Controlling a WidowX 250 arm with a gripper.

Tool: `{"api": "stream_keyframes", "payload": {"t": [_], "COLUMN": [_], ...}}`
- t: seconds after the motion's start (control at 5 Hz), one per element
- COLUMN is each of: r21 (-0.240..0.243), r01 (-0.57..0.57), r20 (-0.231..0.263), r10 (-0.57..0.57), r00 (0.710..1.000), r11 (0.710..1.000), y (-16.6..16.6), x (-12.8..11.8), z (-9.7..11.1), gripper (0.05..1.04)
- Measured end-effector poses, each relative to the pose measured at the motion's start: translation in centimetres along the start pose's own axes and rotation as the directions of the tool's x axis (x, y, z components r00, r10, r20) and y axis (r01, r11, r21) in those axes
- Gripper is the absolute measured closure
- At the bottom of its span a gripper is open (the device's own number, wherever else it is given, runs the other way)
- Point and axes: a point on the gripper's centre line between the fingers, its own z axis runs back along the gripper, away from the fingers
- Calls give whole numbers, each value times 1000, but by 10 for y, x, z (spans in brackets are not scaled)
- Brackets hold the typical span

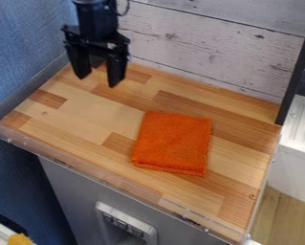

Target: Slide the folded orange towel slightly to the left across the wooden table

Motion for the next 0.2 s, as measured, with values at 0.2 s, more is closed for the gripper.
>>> {"api": "stream_keyframes", "payload": {"t": [0.2], "r21": [3], "r01": [6], "r20": [1], "r10": [-6], "r00": [1000], "r11": [1000], "y": [11], "x": [-3], "z": [6], "gripper": [87]}}
